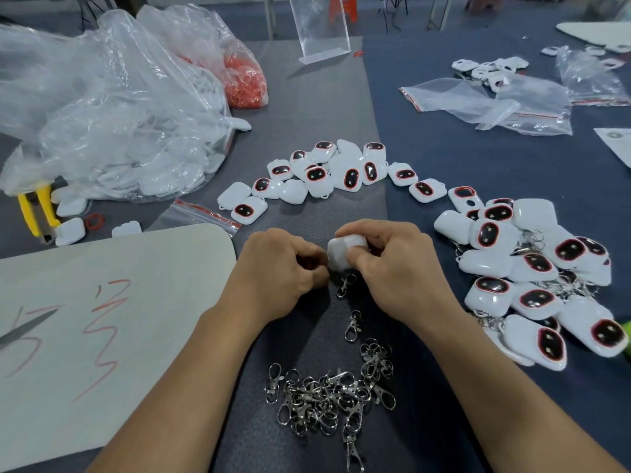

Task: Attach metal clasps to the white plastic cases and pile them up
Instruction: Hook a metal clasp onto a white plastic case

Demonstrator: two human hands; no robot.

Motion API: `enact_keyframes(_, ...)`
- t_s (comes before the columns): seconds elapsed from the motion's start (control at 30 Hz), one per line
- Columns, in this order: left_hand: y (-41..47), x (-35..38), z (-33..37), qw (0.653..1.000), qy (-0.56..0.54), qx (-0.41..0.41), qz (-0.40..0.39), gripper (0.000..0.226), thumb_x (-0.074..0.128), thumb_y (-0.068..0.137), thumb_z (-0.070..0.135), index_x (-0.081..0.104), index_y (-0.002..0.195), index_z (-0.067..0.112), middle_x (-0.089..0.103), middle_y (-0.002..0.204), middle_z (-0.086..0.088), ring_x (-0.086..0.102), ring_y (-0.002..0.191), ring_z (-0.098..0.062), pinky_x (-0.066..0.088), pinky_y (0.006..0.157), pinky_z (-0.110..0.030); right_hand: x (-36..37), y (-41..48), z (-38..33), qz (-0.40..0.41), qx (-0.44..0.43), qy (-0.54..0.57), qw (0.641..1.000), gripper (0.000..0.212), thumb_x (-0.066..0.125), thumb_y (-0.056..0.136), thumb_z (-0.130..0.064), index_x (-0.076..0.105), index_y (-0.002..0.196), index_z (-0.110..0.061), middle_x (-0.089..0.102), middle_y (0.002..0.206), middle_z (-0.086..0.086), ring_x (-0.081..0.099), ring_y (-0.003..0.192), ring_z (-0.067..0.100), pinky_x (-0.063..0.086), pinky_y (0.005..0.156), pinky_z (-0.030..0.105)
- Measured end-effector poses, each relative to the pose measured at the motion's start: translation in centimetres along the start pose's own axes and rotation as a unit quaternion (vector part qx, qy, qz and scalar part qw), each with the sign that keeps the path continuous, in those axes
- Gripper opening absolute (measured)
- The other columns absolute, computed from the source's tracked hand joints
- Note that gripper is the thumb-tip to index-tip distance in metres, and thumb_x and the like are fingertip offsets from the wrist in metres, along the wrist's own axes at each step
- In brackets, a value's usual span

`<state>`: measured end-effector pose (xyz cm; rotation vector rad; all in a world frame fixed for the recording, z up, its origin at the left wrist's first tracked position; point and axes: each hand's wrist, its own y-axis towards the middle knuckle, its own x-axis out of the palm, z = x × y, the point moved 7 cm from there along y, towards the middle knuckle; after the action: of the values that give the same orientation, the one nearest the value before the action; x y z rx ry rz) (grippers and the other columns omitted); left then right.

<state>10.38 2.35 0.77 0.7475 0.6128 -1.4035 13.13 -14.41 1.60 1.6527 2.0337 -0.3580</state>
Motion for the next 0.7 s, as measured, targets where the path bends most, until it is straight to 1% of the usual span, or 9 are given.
enact_keyframes(0.07,-0.05,-0.02,0.01,1.0,-0.005,0.001,-0.003,0.028,0.067,0.064,0.044,0.075,0.091,0.041,0.069,0.069,0.015,0.062,0.067,-0.008,0.045,0.06,-0.02,0.06,-0.09,-0.05,-0.001,0.001,0.0,1.0,0.026,0.068,0.087,-0.012,0.079,0.096,-0.034,0.076,0.082,-0.013,0.067,0.079,0.002,0.049,0.066,0.011)
enact_keyframes(0.17,-0.08,-0.11,0.03,1.0,-0.01,0.009,-0.002,0.026,0.067,0.064,0.042,0.077,0.088,0.039,0.068,0.069,0.019,0.062,0.067,-0.005,0.044,0.061,-0.02,0.15,0.11,-0.01,-0.02,0.007,-0.006,1.0,0.029,0.066,0.086,-0.009,0.079,0.096,-0.033,0.077,0.085,-0.012,0.069,0.082,0.003,0.052,0.071,0.016)
enact_keyframes(0.23,-0.09,-0.15,0.03,1.0,-0.012,0.011,0.001,0.025,0.068,0.065,0.04,0.078,0.087,0.038,0.068,0.069,0.02,0.062,0.067,-0.004,0.043,0.061,-0.02,0.1,0.25,-0.01,-0.031,0.01,-0.01,0.999,0.028,0.067,0.087,-0.01,0.08,0.095,-0.034,0.077,0.086,-0.014,0.069,0.084,0.002,0.052,0.073,0.015)
enact_keyframes(0.33,-0.17,-0.11,-0.08,1.0,-0.019,0.006,0.003,0.023,0.068,0.065,0.04,0.078,0.086,0.038,0.069,0.07,0.018,0.062,0.069,-0.005,0.045,0.062,-0.022,0.08,0.37,-0.11,-0.04,0.008,-0.014,0.999,0.025,0.068,0.087,-0.012,0.08,0.093,-0.033,0.077,0.084,-0.015,0.069,0.082,0.001,0.052,0.07,0.012)
enact_keyframes(0.43,-0.3,-0.07,-0.17,1.0,-0.013,0.0,0.003,0.021,0.071,0.067,0.039,0.079,0.086,0.037,0.069,0.071,0.018,0.063,0.07,-0.003,0.045,0.062,-0.021,0.19,0.33,-0.24,-0.046,0.006,-0.026,0.999,0.024,0.067,0.088,-0.013,0.08,0.095,-0.033,0.077,0.084,-0.014,0.068,0.08,-0.001,0.049,0.067,0.006)
enact_keyframes(0.5,-0.36,-0.09,-0.24,1.0,-0.006,-0.006,0.005,0.016,0.075,0.071,0.035,0.078,0.086,0.038,0.069,0.07,0.017,0.063,0.069,-0.004,0.045,0.061,-0.019,0.25,0.31,-0.3,-0.049,0.007,-0.029,0.998,0.024,0.066,0.089,-0.013,0.08,0.095,-0.032,0.077,0.083,-0.013,0.067,0.079,-0.001,0.047,0.065,0.005)
enact_keyframes(0.6,-0.49,-0.15,-0.23,1.0,-0.002,-0.016,0.007,0.013,0.078,0.072,0.031,0.076,0.082,0.039,0.069,0.068,0.016,0.063,0.067,-0.004,0.042,0.056,-0.013,0.35,0.22,-0.56,-0.052,0.003,-0.038,0.998,0.025,0.064,0.09,-0.013,0.08,0.095,-0.032,0.077,0.083,-0.01,0.068,0.076,0.001,0.049,0.064,0.007)
enact_keyframes(0.7,-0.68,-0.31,0.06,1.0,-0.008,-0.022,0.019,0.018,0.078,0.071,0.03,0.074,0.084,0.043,0.069,0.065,0.012,0.063,0.064,-0.006,0.046,0.057,-0.019,0.48,0.01,-0.82,-0.051,-0.002,-0.037,0.998,0.022,0.065,0.091,-0.016,0.08,0.094,-0.032,0.077,0.082,-0.009,0.068,0.076,0.002,0.052,0.064,0.011)
